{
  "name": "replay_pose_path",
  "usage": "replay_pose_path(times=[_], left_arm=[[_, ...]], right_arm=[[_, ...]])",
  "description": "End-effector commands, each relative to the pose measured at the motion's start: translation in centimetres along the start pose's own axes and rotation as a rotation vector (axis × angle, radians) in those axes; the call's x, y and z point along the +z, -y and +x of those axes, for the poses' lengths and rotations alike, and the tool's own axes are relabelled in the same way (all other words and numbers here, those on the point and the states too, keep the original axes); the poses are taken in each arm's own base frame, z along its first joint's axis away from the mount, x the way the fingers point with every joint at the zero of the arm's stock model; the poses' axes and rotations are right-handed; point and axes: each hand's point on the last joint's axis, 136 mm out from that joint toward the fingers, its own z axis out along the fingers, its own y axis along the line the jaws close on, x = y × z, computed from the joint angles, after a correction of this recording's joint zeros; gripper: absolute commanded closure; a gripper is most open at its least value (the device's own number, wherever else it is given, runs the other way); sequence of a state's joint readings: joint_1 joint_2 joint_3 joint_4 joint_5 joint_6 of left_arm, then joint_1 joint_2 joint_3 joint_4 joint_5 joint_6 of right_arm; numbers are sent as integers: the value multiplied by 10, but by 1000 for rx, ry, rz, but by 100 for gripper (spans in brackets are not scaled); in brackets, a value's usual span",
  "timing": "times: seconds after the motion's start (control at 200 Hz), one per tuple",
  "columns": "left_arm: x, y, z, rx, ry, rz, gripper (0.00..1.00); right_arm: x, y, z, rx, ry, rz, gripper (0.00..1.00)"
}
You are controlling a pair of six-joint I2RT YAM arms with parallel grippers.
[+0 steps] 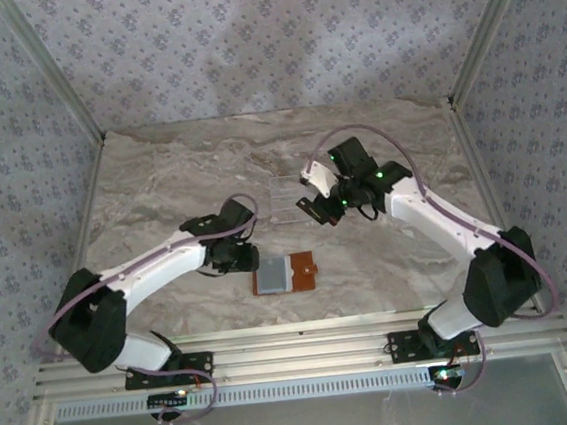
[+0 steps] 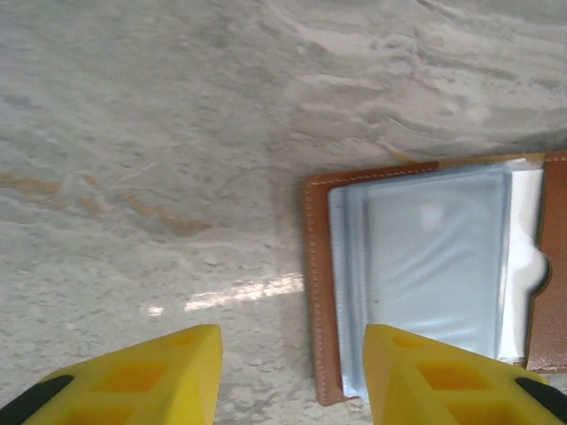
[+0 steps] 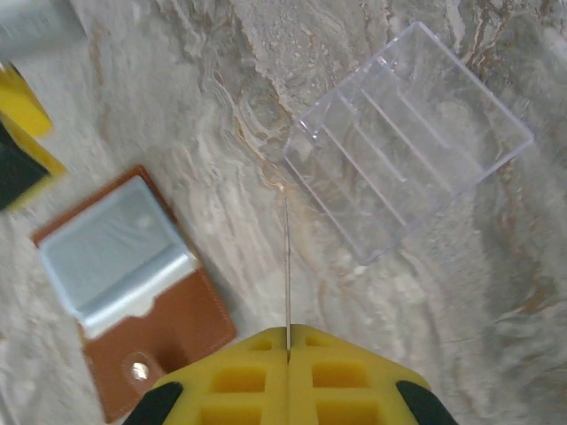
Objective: Take the credit cards out of the card holder
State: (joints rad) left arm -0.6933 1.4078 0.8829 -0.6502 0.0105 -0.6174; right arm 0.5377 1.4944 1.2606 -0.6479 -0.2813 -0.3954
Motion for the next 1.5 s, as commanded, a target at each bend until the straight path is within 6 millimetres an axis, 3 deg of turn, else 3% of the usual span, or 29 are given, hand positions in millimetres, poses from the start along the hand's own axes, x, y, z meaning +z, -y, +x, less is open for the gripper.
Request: replay_pose_path(times=[0.0,0.245,0.53,0.924,1.219,1.324,1.494], left_arm=[[4,-15,6,-53,-13,36,53],[2,-27,12,-133,-1,102,52],[4,-31,15,-151,-10,92,51],[7,-31,14,-169,-21,86,51],[8,-32,16,-167,-29,81,51],[8,-32,16,-161,-29,79,51],[4,-32,14,-155,-26,73,51]], right_arm=[[1,7,3,-300,-129,1,100],[28,20,-11,-522,-275,-80,100],[66,20,-23,-599,-345,-238,100],[111,17,-7,-572,-406,-358,100],[115,-5,6,-523,-424,-472,100],[119,-3,9,-526,-436,-467,100],[100,5,-9,-537,-406,-423,100]])
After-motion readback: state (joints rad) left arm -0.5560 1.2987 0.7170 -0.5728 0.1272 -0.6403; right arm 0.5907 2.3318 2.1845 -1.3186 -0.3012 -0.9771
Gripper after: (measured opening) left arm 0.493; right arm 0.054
